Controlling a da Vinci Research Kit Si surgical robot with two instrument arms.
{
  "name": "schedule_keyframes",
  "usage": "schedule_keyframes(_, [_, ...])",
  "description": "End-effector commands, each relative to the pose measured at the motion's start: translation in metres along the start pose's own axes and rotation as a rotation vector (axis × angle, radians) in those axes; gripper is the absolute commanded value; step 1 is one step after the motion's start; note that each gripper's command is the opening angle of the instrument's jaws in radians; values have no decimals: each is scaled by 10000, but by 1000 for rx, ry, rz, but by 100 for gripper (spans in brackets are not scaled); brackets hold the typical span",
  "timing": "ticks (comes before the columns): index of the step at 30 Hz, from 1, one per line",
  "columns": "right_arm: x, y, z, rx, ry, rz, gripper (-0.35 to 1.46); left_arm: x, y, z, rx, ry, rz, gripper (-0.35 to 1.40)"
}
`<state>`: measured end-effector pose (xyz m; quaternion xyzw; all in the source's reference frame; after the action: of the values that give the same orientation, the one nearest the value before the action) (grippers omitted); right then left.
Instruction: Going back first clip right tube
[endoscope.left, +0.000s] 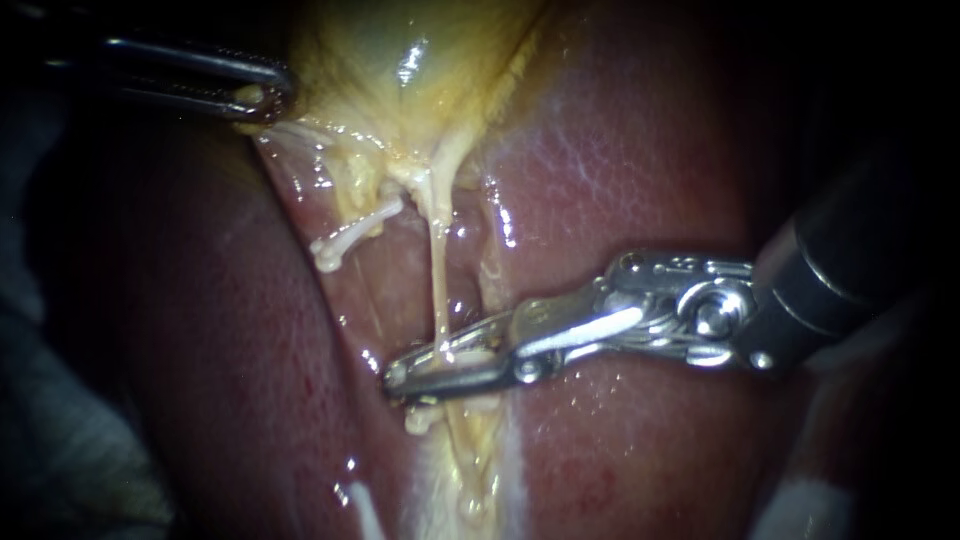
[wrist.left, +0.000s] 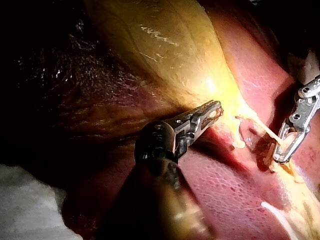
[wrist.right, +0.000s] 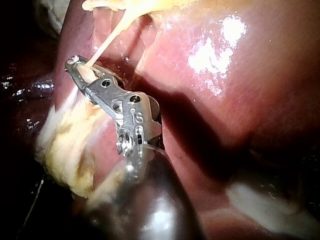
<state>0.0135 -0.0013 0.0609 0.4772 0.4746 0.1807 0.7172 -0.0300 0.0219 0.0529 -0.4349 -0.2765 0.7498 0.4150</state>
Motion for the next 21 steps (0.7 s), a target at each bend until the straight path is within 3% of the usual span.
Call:
schedule_keyframes(1, [-1,0,0,-2,2,-4,-35,0,0,0,0,0,0,-35])
schedule_keyframes(4, [0,1,1,4,-6,-12,-32,0,0,0,0,0,0,-35])
schedule_keyframes(8, [1,3,4,-48,23,-13,24,0,0,0,0,0,0,-35])
schedule_keyframes(11, [4,10,5,-96,45,-63,44,0,0,0,0,0,0,-35])
schedule_keyframes(21, [1,38,-10,-260,108,-146,50,-1,0,1,0,0,0,-35])
